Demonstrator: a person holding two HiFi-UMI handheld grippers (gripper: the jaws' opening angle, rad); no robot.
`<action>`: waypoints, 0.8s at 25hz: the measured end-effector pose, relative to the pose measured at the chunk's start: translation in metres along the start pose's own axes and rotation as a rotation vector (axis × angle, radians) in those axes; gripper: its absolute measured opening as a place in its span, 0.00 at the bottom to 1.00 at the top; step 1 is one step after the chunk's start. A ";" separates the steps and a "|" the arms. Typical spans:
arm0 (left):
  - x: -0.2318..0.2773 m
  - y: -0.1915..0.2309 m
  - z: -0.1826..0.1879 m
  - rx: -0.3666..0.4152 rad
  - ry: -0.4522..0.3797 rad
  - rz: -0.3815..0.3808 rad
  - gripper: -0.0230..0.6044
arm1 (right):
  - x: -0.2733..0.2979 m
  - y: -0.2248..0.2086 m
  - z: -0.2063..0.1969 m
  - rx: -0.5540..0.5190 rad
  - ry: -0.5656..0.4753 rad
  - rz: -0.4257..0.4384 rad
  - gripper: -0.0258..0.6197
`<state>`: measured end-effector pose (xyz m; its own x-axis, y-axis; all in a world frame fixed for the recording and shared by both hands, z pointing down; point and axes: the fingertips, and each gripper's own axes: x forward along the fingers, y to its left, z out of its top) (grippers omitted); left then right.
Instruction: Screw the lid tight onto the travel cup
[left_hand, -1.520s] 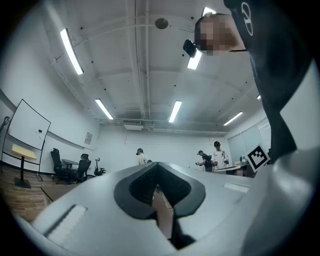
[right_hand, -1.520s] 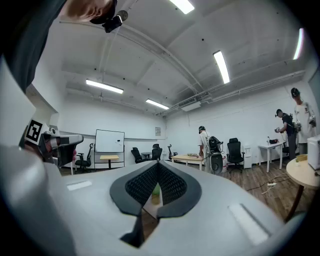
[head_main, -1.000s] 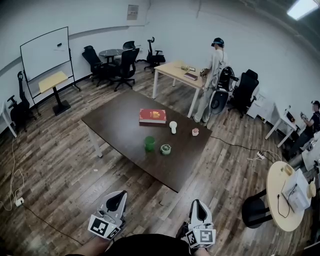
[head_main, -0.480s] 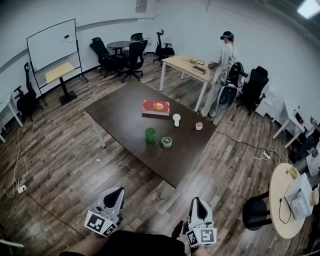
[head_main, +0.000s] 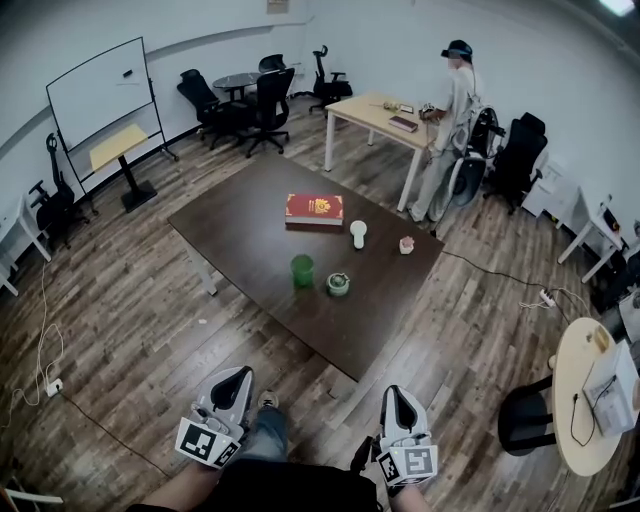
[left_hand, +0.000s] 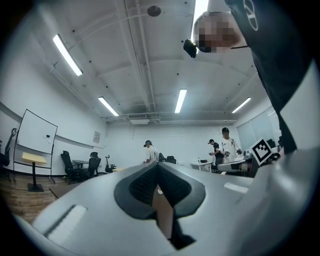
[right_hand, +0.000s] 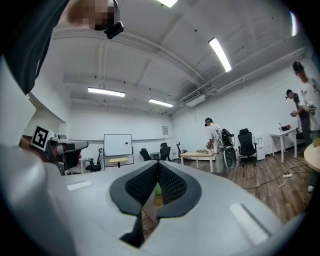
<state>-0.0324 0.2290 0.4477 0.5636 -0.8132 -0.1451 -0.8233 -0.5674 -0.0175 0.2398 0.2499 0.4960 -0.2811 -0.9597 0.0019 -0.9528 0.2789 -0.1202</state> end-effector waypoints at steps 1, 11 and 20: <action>0.012 0.009 -0.002 -0.003 -0.003 -0.010 0.03 | 0.012 -0.002 0.002 -0.003 0.002 -0.007 0.05; 0.136 0.140 -0.012 -0.078 -0.077 -0.102 0.03 | 0.160 0.001 0.034 -0.066 -0.015 -0.096 0.05; 0.204 0.228 -0.019 -0.062 -0.062 -0.137 0.03 | 0.257 0.009 0.045 -0.101 -0.019 -0.160 0.05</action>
<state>-0.1042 -0.0688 0.4325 0.6632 -0.7194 -0.2064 -0.7323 -0.6807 0.0198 0.1645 0.0036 0.4504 -0.1239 -0.9923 -0.0057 -0.9921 0.1240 -0.0192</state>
